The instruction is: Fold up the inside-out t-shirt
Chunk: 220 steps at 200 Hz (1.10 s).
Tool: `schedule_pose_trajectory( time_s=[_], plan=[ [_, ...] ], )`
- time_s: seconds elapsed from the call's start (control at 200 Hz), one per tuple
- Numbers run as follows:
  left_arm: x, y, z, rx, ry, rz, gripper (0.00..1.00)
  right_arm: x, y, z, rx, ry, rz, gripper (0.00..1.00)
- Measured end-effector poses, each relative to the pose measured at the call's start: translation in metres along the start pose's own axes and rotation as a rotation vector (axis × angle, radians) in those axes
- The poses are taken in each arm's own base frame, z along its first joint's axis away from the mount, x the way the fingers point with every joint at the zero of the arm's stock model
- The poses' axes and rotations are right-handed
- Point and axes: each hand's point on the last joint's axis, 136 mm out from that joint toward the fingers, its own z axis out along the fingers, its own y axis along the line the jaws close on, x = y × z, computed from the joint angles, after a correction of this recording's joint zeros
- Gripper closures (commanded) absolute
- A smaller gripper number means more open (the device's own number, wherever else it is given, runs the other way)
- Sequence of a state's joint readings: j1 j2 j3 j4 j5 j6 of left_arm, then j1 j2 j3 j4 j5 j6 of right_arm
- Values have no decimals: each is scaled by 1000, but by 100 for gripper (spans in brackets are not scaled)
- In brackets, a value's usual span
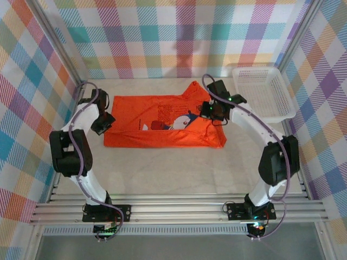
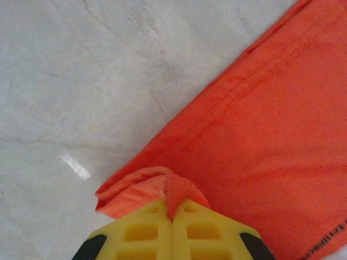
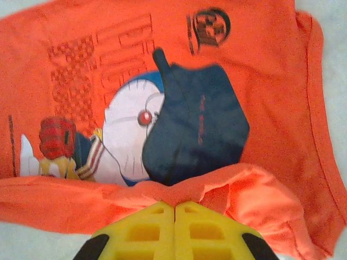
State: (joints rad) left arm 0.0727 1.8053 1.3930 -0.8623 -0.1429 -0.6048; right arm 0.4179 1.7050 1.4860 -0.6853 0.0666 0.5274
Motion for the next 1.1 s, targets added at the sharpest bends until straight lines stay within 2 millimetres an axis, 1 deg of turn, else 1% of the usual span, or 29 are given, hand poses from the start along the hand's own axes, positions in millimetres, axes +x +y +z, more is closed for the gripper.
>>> schedule_pose_trajectory(
  time_s=[0.065,0.12,0.32,0.44,0.56,0.64,0.75,0.77,0.79,0.805,0.83,0.885,0.895,0.94,0.96,0.985,1.02,1.05,1.08,1.1],
  plan=[
    [-4,-3,7,-16,3,6,100,-10,0,9,0,-2,-1,100],
    [-8,-5,11,-24,3,10,100,-14,-2,17,5,7,4,100],
    [-23,-16,16,-38,-7,23,100,-30,-6,48,21,36,24,100],
    [-30,-24,26,-44,-3,27,100,-42,-5,56,20,36,33,100],
    [-30,-26,40,-61,18,34,100,-52,-1,63,11,34,37,100],
    [-28,-26,48,-74,32,38,100,-56,0,68,8,37,40,100],
    [-28,-27,52,-86,46,40,99,-58,-2,76,13,49,46,100],
    [-29,-27,52,-86,45,40,96,-59,-3,78,15,52,49,100],
    [-31,-28,53,-86,45,40,90,-59,-4,80,15,55,50,100],
    [-32,-29,53,-85,44,42,85,-60,-4,82,16,58,52,97],
    [-33,-31,53,-83,41,45,75,-61,-5,85,16,60,56,90],
    [-38,-35,55,-80,33,59,56,-63,-7,93,16,69,65,82],
    [-39,-35,55,-82,31,57,54,-64,-7,94,15,70,64,81],
    [-44,-37,56,-90,24,60,47,-67,-8,101,12,75,69,66],
    [-47,-37,57,-98,21,65,42,-68,-8,104,10,80,76,58],
    [-49,-38,57,-107,18,73,36,-69,-7,107,8,84,82,52],
    [-54,-37,58,-125,9,78,31,-70,-5,112,5,91,83,48],
    [-56,-35,58,-142,1,81,26,-72,-4,115,4,96,82,46],
    [-58,-32,57,-163,-11,83,19,-73,-4,116,2,99,79,45],
    [-58,-29,55,-183,-17,87,17,-74,-3,115,0,100,78,45]
  ],
)
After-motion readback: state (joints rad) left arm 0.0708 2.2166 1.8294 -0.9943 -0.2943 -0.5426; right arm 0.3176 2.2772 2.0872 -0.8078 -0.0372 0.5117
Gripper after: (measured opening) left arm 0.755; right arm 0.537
